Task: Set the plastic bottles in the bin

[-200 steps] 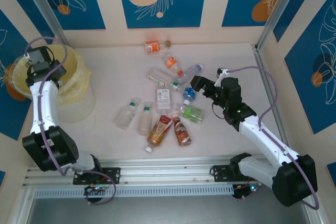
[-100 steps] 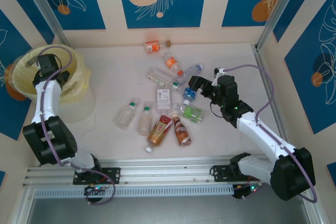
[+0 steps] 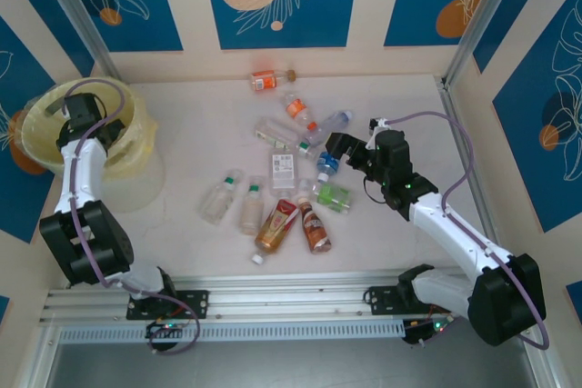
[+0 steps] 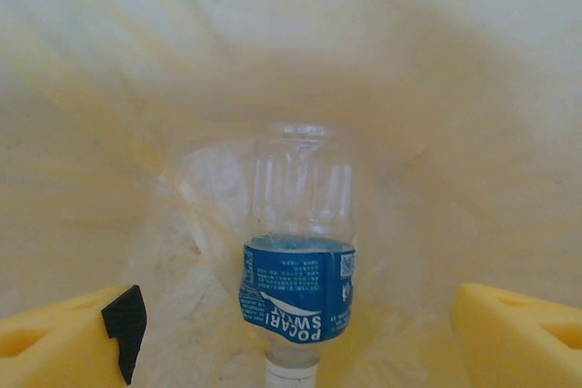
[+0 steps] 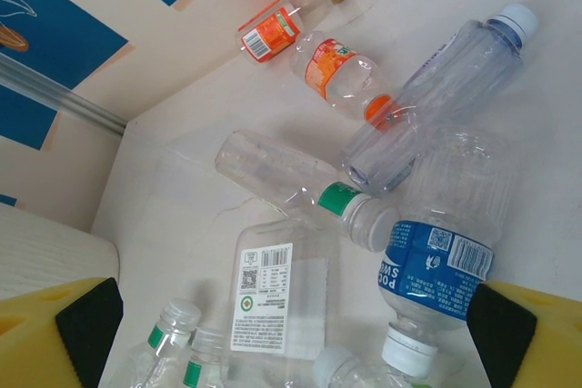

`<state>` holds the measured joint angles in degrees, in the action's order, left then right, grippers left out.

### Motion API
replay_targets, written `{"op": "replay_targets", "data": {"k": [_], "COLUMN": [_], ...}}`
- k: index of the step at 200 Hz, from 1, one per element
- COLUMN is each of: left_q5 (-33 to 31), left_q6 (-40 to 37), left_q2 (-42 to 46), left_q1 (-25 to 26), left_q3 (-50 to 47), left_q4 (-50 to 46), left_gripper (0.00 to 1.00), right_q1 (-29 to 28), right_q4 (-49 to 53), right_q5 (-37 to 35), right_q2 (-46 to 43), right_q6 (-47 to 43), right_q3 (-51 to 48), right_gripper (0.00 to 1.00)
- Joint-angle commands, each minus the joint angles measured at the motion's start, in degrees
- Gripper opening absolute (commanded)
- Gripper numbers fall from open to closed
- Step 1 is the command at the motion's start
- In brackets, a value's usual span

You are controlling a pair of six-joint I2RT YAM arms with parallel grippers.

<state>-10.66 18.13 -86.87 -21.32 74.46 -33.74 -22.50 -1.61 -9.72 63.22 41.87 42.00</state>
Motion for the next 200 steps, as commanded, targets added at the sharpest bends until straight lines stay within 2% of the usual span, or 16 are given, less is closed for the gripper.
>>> {"op": "replay_targets", "data": {"k": [1,26,61,70,145,159,177,200], "left_q5": [2.4,6.0,7.6,8.5,9.9,13.3,22.0,33.5], "left_q6": [0.2,-0.4,-1.4,-1.6,-5.4,-5.6,-5.3,-4.4], "left_q2": [0.6,3.2,8.1,9.4,21.4,23.3,25.1,26.3], "left_q1": [-0.2,-0.1,0.5,0.8,10.1,11.8,14.2,19.1], "left_q3": [-0.6,1.0,2.0,2.4,6.3,6.2,5.2,2.6], "left_q4": [1.0,2.3,4.5,4.7,8.3,9.8,12.5,16.7], "left_gripper": [0.89,0.90,0.94,0.99,1.00,1.00,1.00,1.00], "right_q1": [-0.4,-0.4,-0.5,-0.5,-0.4,-0.4,-0.2,-0.2], "right_q4": [1.3,2.3,2.8,2.8,4.8,7.3,9.3,13.1], "right_q5": [-1.5,-2.4,-3.2,-3.7,-5.3,-6.0,-3.8,3.6], "right_q2": [-0.6,-0.6,-0.9,-1.0,-1.0,-1.0,-0.6,0.4], "right_q6": [-0.8,-0.9,-0.1,0.0,0.8,1.1,-0.8,-14.6], "right_q3": [1.4,1.3,0.8,0.6,0.2,0.3,0.0,0.2], "right_gripper": [0.99,0.99,1.00,0.99,0.99,0.99,1.00,1.00]}}
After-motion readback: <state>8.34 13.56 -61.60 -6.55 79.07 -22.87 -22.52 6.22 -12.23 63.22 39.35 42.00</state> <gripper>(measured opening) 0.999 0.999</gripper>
